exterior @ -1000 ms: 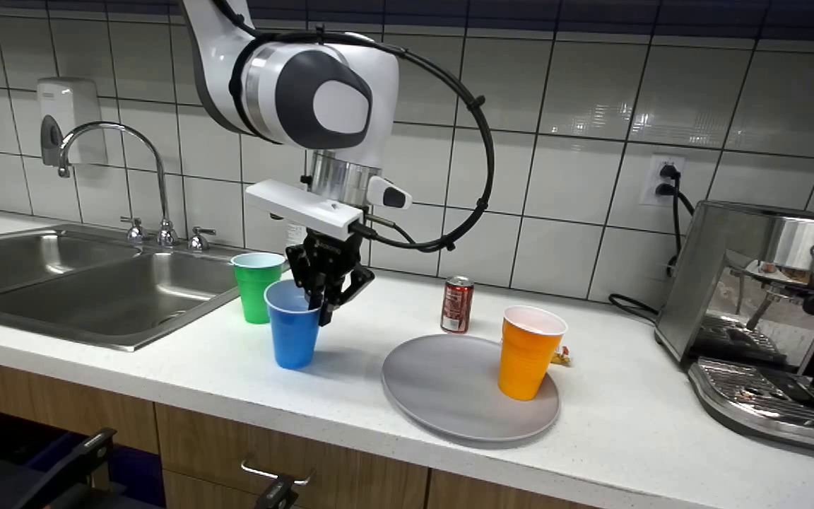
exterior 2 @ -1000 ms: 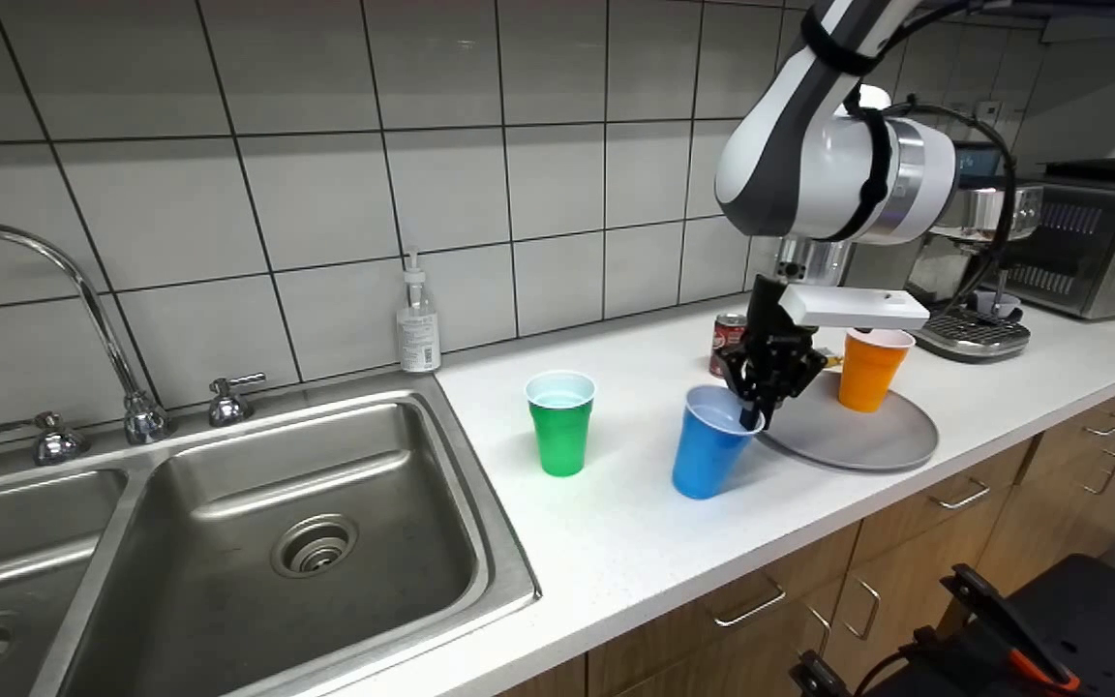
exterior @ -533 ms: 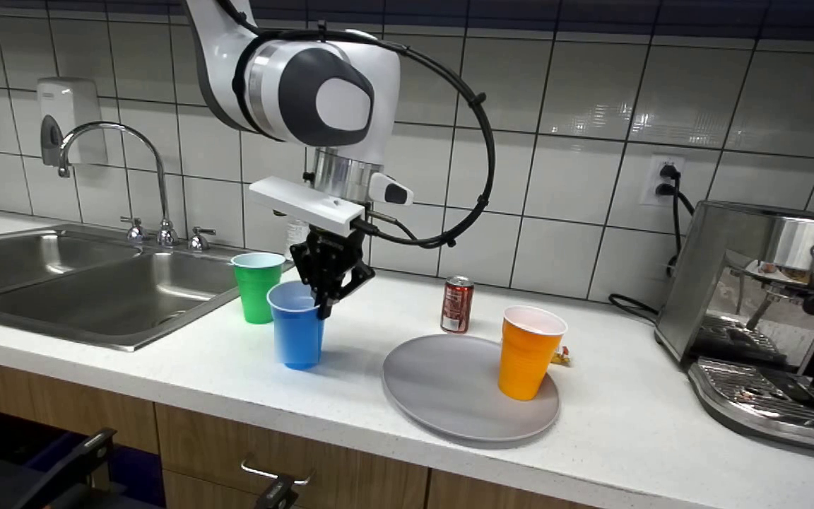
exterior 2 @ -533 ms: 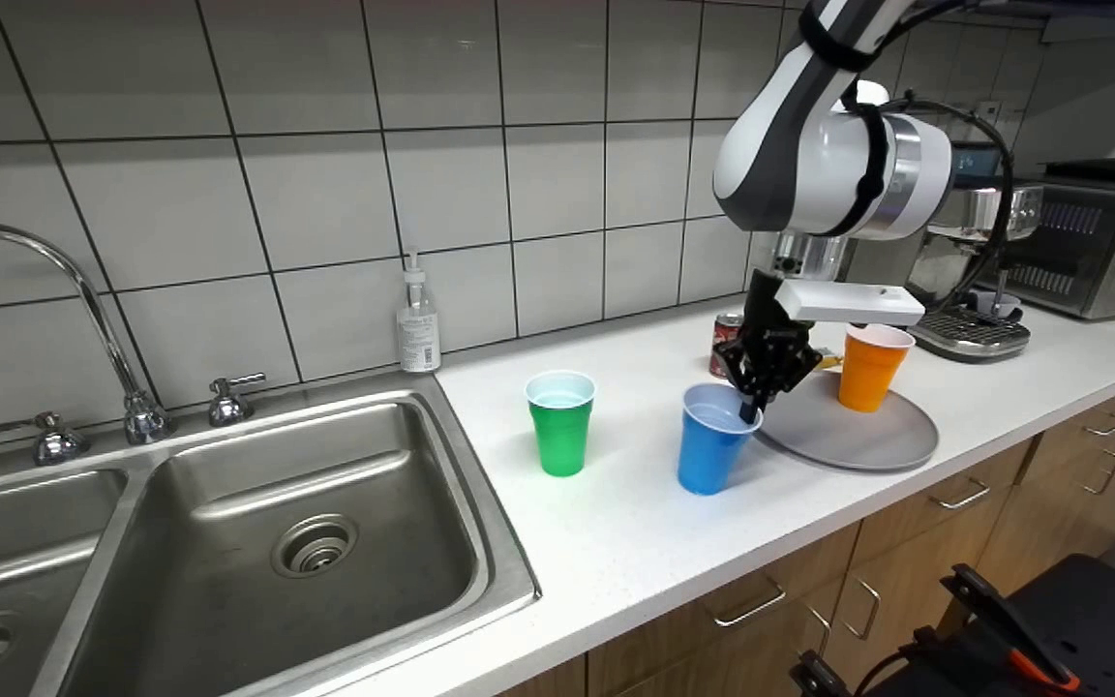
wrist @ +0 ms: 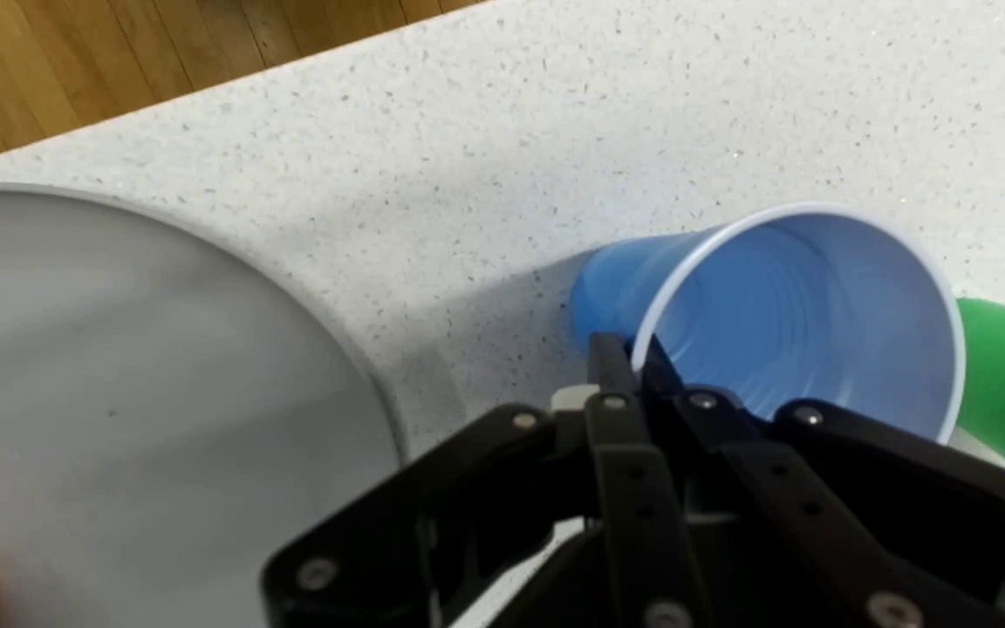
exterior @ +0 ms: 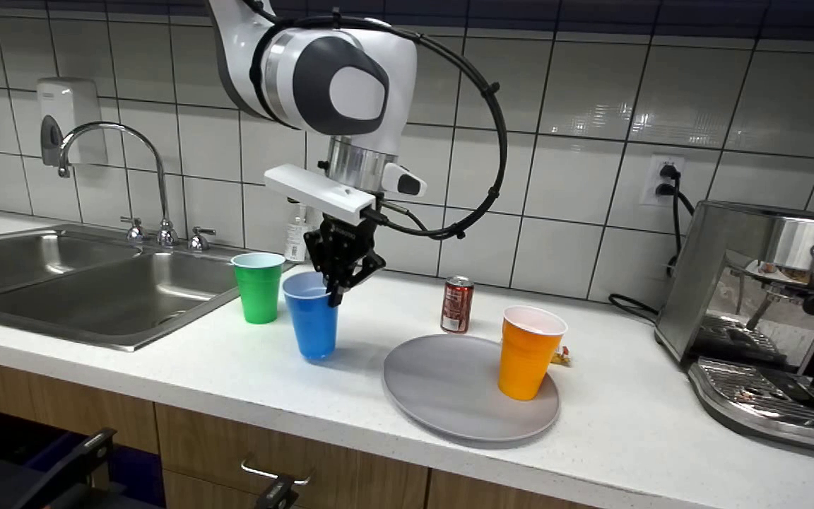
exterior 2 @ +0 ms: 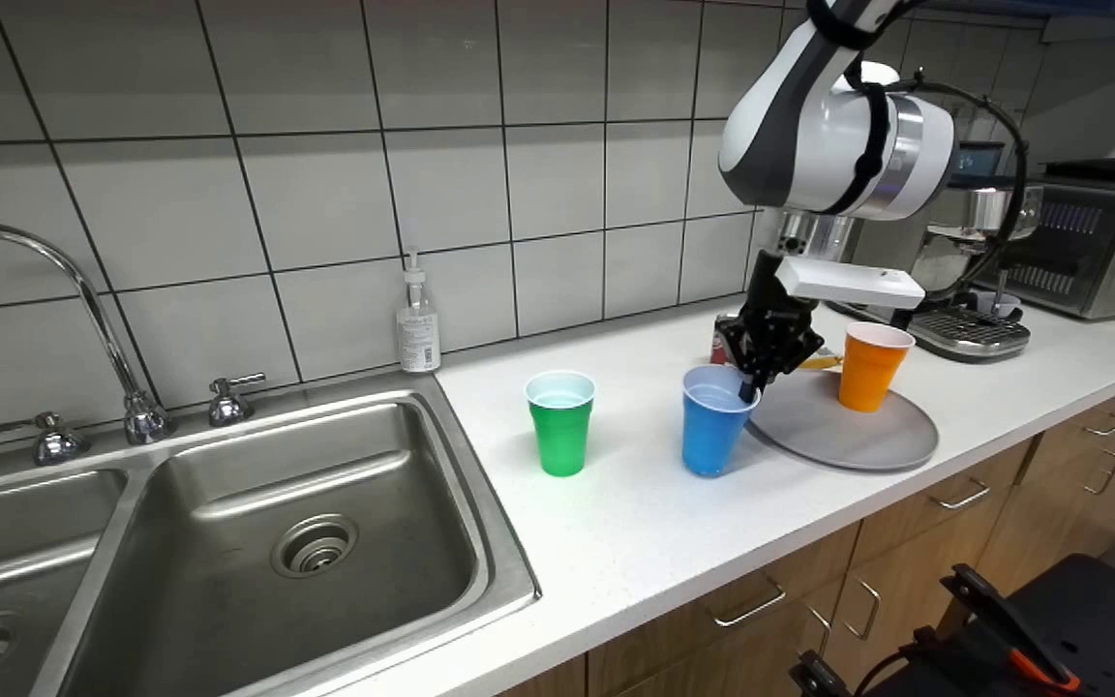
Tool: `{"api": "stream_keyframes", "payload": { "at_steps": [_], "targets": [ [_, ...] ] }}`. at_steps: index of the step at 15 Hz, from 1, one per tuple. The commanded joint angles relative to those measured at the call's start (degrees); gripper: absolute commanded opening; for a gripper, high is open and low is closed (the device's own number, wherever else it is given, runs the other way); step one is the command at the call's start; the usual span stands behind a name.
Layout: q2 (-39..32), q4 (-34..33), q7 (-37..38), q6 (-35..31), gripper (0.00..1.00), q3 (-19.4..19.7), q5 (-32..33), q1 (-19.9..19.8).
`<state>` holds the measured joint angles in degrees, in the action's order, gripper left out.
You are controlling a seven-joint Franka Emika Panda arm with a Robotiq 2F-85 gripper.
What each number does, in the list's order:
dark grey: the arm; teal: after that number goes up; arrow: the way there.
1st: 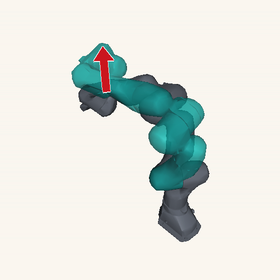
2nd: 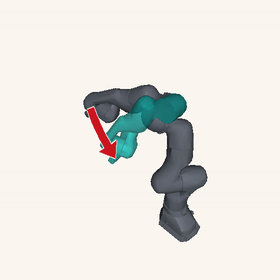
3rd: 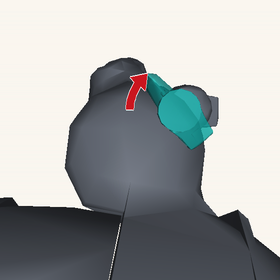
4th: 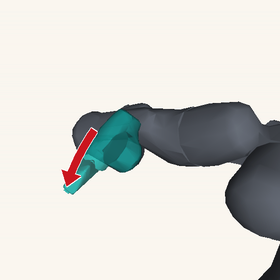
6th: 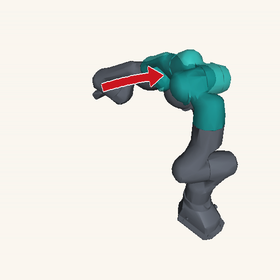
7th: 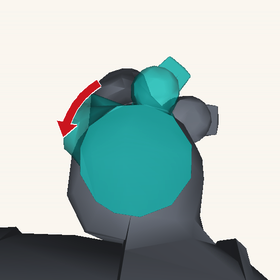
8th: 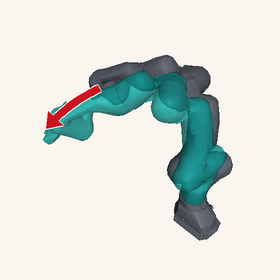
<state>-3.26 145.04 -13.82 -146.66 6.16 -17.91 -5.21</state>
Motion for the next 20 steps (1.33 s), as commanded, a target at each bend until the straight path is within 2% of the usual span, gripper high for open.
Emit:
{"api": "stream_keyframes", "payload": {
  "at_steps": [1, 20],
  "targets": [
    [2.0, -1.5, 0.9, 4.9, 0.01, 0.8, -1.1, -2.0],
    [4.6, -3.0, 12.7, 6.8, 0.01, 8.5, -0.8, -8.3]
  ]
}}
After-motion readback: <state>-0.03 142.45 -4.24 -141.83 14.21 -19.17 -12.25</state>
